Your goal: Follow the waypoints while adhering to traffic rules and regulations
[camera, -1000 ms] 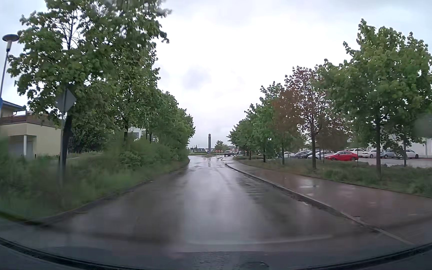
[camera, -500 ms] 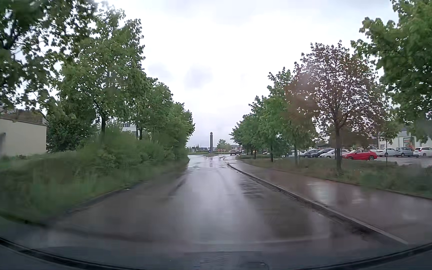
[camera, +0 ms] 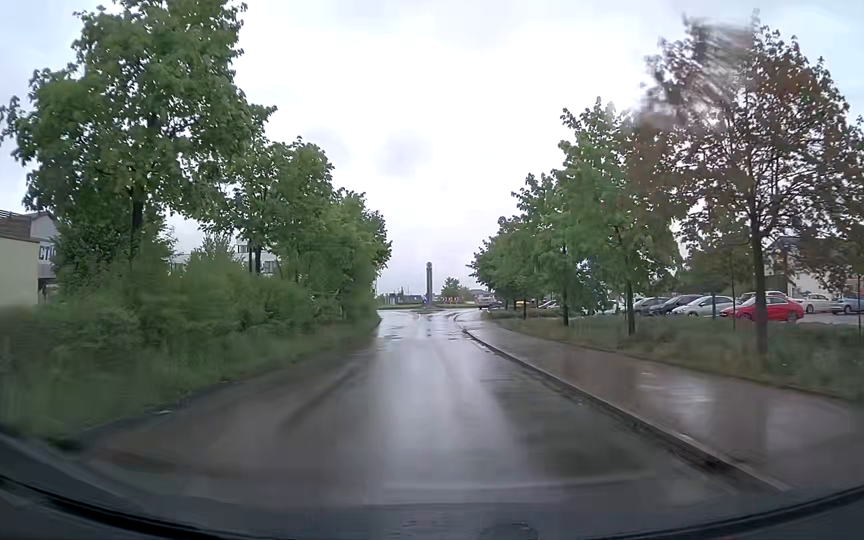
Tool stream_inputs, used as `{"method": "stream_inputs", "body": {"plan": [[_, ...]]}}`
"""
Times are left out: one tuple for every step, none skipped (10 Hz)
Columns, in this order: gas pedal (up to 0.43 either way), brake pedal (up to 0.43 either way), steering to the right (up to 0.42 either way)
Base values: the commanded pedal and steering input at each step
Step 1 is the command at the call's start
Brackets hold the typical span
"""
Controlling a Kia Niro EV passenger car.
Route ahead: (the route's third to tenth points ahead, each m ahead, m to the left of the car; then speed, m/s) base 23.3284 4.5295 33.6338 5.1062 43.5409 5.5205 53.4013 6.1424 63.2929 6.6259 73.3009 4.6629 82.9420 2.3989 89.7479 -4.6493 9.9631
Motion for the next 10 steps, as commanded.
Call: {"method": "stream_inputs", "body": {"plan": [[0.157,0.000,-0.015],[0.157,0.000,-0.015],[0.157,0.000,-0.015],[0.157,0.000,-0.015],[0.157,0.000,-0.015],[0.150,0.000,-0.015],[0.150,0.000,-0.015],[0.138,0.000,-0.014],[0.130,0.000,-0.015],[0.130,0.000,-0.014]]}}
